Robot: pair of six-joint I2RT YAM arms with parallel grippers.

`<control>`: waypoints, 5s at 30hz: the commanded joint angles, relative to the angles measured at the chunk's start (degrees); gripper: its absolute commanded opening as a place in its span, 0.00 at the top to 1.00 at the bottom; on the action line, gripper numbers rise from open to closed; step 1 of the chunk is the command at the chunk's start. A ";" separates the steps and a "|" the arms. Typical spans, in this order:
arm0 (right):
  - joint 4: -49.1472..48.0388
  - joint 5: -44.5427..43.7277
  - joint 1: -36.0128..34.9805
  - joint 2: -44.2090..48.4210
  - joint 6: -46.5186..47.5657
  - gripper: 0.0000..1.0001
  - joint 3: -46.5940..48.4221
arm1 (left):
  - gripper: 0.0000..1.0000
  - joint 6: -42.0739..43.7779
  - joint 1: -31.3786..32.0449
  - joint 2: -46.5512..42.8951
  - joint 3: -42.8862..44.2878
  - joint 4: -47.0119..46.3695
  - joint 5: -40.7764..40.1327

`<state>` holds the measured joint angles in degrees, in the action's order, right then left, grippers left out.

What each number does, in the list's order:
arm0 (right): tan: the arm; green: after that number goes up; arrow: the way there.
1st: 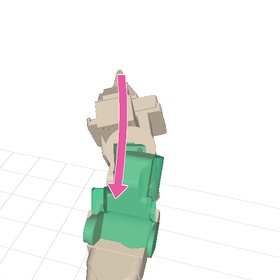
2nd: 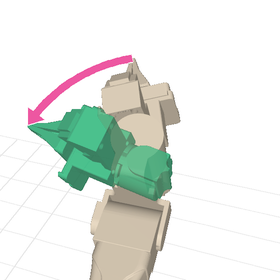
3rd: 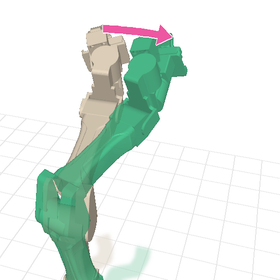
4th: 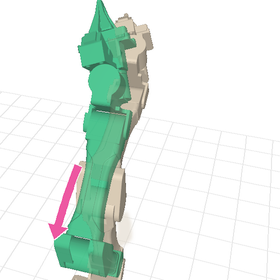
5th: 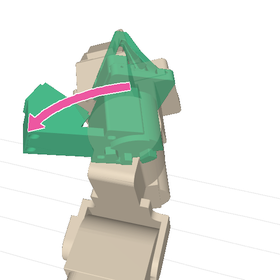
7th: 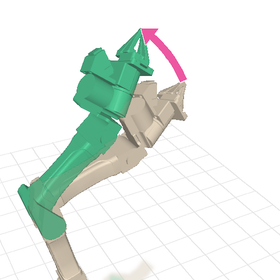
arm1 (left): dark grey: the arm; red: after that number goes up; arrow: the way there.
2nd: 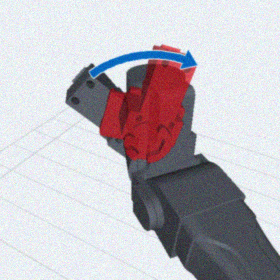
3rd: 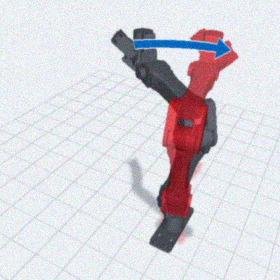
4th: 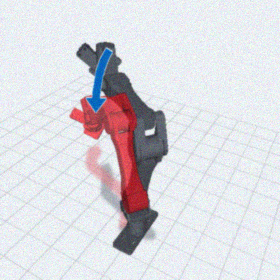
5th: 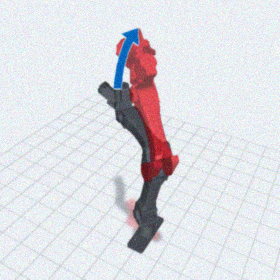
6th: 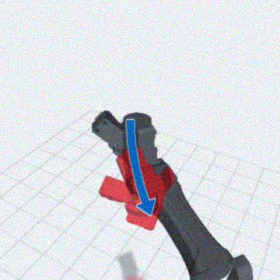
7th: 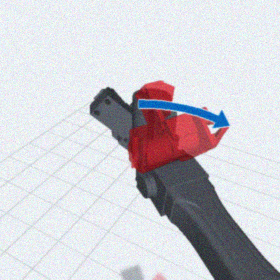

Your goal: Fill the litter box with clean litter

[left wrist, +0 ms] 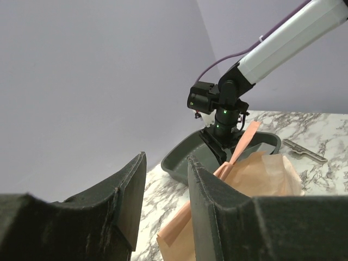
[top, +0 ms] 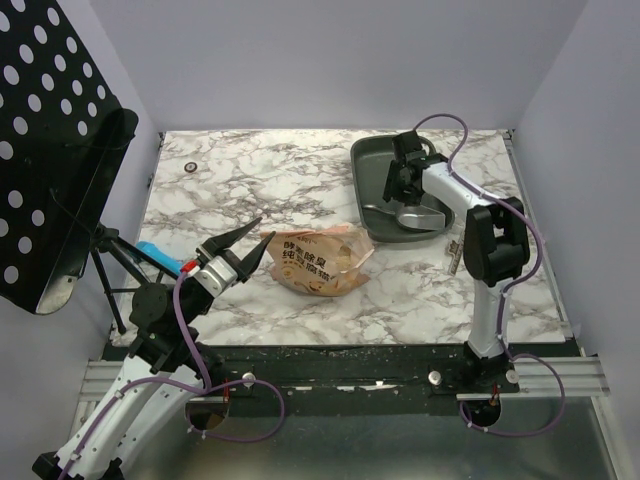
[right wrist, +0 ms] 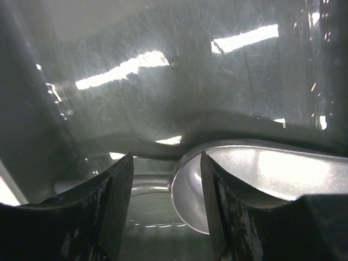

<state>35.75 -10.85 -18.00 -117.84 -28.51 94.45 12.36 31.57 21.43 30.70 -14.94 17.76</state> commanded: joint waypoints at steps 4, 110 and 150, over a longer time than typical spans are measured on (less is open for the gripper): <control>2.66 0.48 0.16 -1.78 -0.58 0.42 -0.14 | 0.55 -0.49 -0.11 -0.69 0.15 -0.27 -0.53; 22.70 -1.63 -71.21 43.93 87.75 1.00 0.56 | 0.69 -32.40 0.16 34.12 57.11 67.50 20.04; -11.40 10.27 -18.87 41.91 19.06 0.14 3.37 | 1.00 -38.99 0.07 15.40 25.92 20.68 -16.52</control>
<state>18.96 -20.86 -48.12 -71.48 9.72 96.88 -23.68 31.64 37.41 61.54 20.21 5.28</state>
